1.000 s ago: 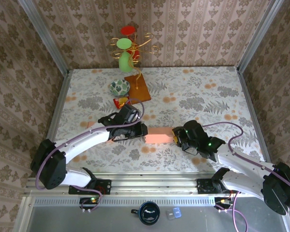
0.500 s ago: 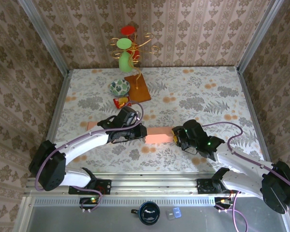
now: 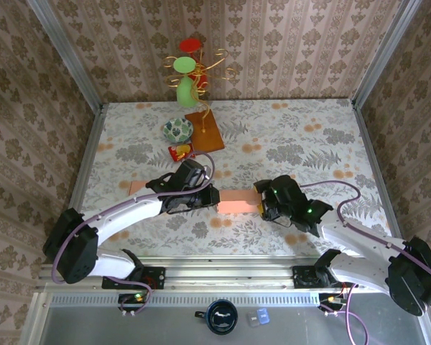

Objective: Fold the paper box

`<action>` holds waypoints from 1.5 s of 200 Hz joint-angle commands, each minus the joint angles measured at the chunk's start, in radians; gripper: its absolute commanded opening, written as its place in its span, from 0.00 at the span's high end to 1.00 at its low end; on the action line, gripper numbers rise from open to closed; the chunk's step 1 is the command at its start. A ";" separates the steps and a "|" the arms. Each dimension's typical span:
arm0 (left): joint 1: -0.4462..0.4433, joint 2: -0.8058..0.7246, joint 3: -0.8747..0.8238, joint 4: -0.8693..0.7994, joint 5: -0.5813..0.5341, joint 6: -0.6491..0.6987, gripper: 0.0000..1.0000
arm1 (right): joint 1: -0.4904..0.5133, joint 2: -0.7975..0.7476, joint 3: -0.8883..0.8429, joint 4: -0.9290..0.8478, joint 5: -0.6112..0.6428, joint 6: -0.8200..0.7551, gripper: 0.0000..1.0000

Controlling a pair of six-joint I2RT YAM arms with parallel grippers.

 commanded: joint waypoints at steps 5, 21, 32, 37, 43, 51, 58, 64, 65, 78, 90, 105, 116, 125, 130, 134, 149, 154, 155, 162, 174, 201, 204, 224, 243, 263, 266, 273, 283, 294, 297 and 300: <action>-0.018 0.015 -0.035 -0.093 -0.032 0.032 0.82 | -0.001 0.027 0.025 0.018 -0.011 0.076 0.28; -0.020 0.013 -0.033 -0.092 -0.037 0.033 0.82 | -0.001 0.062 0.003 0.056 -0.036 0.112 0.28; -0.022 0.015 -0.030 -0.093 -0.039 0.037 0.82 | -0.002 0.089 -0.008 0.088 -0.055 0.133 0.28; -0.024 0.016 -0.029 -0.091 -0.040 0.040 0.82 | -0.001 0.100 -0.011 0.105 -0.060 0.136 0.28; -0.024 0.018 -0.025 -0.090 -0.041 0.044 0.82 | -0.001 0.115 -0.013 0.118 -0.067 0.143 0.28; -0.025 0.022 -0.018 -0.090 -0.042 0.052 0.82 | -0.001 0.131 -0.013 0.128 -0.073 0.145 0.28; -0.029 0.027 -0.012 -0.091 -0.045 0.063 0.82 | -0.001 0.144 -0.012 0.130 -0.074 0.145 0.28; -0.032 0.032 -0.007 -0.090 -0.050 0.073 0.82 | -0.002 0.155 -0.012 0.132 -0.074 0.139 0.29; -0.032 0.033 -0.006 -0.090 -0.050 0.074 0.82 | -0.002 0.156 -0.012 0.132 -0.075 0.139 0.29; -0.041 0.044 0.003 -0.089 -0.061 0.096 0.82 | -0.003 0.178 -0.019 0.148 -0.077 0.132 0.30; -0.048 0.055 0.012 -0.082 -0.073 0.116 0.82 | -0.006 0.205 -0.032 0.187 -0.085 0.131 0.32; -0.055 0.068 0.023 -0.072 -0.085 0.140 0.82 | -0.017 0.243 -0.040 0.230 -0.112 0.121 0.33; -0.062 0.076 0.031 -0.067 -0.094 0.154 0.81 | -0.026 0.269 -0.040 0.247 -0.132 0.108 0.35; -0.063 0.084 0.037 -0.061 -0.099 0.169 0.81 | -0.034 0.285 -0.039 0.255 -0.149 0.089 0.37; -0.065 0.088 0.040 -0.059 -0.100 0.175 0.81 | -0.040 0.293 -0.040 0.255 -0.159 0.080 0.39; -0.067 0.091 0.044 -0.057 -0.102 0.181 0.81 | -0.044 0.300 -0.039 0.259 -0.163 0.071 0.41; -0.071 0.100 0.050 -0.040 -0.106 0.198 0.79 | -0.064 0.313 -0.049 0.285 -0.185 0.044 0.49; -0.074 0.104 0.052 -0.031 -0.108 0.202 0.79 | -0.070 0.314 -0.053 0.294 -0.189 0.031 0.51; -0.075 0.105 0.052 -0.031 -0.108 0.202 0.78 | -0.071 0.313 -0.053 0.295 -0.190 0.028 0.51; -0.077 0.108 0.057 -0.024 -0.109 0.206 0.77 | -0.079 0.311 -0.058 0.298 -0.194 0.012 0.53; -0.079 0.107 0.068 -0.015 -0.108 0.207 0.75 | -0.091 0.296 -0.066 0.294 -0.195 -0.019 0.57; -0.083 0.084 0.097 -0.018 -0.091 0.218 0.70 | -0.104 0.232 -0.101 0.284 -0.161 -0.093 0.62; -0.083 0.081 0.097 -0.018 -0.087 0.217 0.69 | -0.105 0.224 -0.105 0.280 -0.154 -0.103 0.63; -0.078 0.057 0.097 -0.016 -0.060 0.204 0.63 | -0.107 0.176 -0.139 0.281 -0.107 -0.151 0.64; -0.077 0.035 0.086 -0.015 -0.045 0.199 0.60 | -0.114 0.158 -0.183 0.345 -0.077 -0.185 0.65; -0.066 0.001 0.050 0.005 -0.035 0.195 0.59 | -0.125 0.164 -0.217 0.437 -0.049 -0.213 0.67; -0.063 -0.005 0.044 0.012 -0.032 0.192 0.59 | -0.127 0.167 -0.221 0.450 -0.046 -0.220 0.68; -0.054 -0.020 0.027 0.024 -0.025 0.183 0.59 | -0.129 0.177 -0.222 0.467 -0.045 -0.235 0.68; -0.042 -0.039 0.010 0.031 -0.023 0.174 0.59 | -0.133 0.194 -0.211 0.462 -0.053 -0.255 0.67; -0.026 -0.054 0.002 0.023 -0.018 0.172 0.59 | -0.134 0.214 -0.193 0.431 -0.062 -0.267 0.63; -0.023 -0.055 0.000 0.019 -0.016 0.173 0.59 | -0.135 0.220 -0.192 0.425 -0.064 -0.269 0.61; -0.018 -0.058 0.000 0.016 -0.015 0.174 0.59 | -0.135 0.226 -0.190 0.421 -0.068 -0.269 0.60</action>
